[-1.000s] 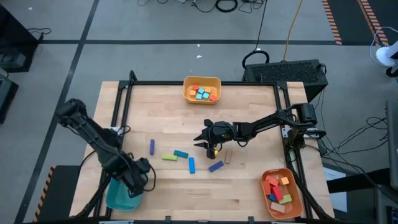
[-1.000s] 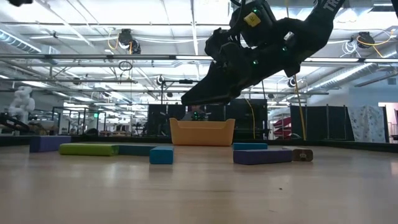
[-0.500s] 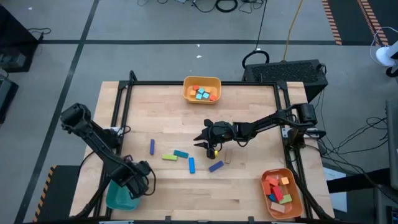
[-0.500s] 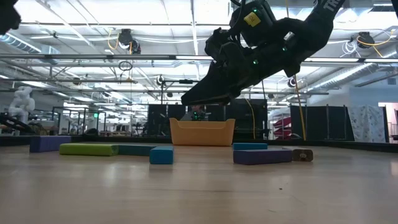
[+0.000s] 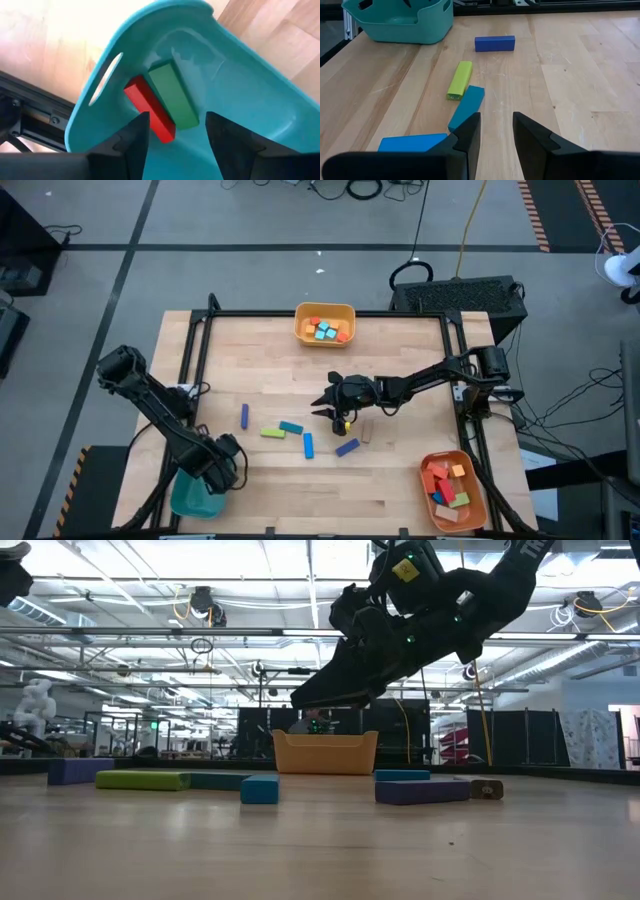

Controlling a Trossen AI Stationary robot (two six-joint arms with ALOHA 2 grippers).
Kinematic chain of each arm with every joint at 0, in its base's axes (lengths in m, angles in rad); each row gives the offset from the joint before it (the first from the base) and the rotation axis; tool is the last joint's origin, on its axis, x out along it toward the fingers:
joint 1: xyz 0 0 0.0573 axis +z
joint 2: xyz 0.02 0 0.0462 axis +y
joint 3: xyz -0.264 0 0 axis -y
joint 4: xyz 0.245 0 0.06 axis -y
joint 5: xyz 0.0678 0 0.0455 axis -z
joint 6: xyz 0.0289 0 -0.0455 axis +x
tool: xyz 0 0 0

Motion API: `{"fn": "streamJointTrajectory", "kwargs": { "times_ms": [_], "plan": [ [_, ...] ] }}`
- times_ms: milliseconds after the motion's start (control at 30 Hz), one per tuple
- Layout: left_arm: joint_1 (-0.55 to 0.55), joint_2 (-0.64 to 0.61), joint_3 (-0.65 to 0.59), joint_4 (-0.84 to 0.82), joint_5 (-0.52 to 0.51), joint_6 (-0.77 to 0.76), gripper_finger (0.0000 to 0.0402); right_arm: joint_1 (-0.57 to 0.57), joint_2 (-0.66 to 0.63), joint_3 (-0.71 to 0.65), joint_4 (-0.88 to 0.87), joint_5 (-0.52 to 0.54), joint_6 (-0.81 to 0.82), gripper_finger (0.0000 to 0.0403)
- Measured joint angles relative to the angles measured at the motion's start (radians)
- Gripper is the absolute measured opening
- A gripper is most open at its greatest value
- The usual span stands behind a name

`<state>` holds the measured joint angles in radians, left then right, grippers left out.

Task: Sort blocks by size
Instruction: Put the left small violet rectangle block into the green bin

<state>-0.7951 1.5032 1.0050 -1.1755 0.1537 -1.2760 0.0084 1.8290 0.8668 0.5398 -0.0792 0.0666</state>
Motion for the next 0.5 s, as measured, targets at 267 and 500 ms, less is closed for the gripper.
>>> {"fn": "streamJointTrajectory", "kwargs": {
  "times_ms": [267,500],
  "plan": [
    [0.073,-0.054,0.009,-0.022,0.000,0.056,0.0197,0.000,0.000,0.000,0.005,0.000,0.000,0.0098],
    [0.147,-0.127,0.013,-0.030,-0.032,0.059,0.0196,0.000,0.000,0.000,0.006,0.000,0.000,0.0098]
  ]
}}
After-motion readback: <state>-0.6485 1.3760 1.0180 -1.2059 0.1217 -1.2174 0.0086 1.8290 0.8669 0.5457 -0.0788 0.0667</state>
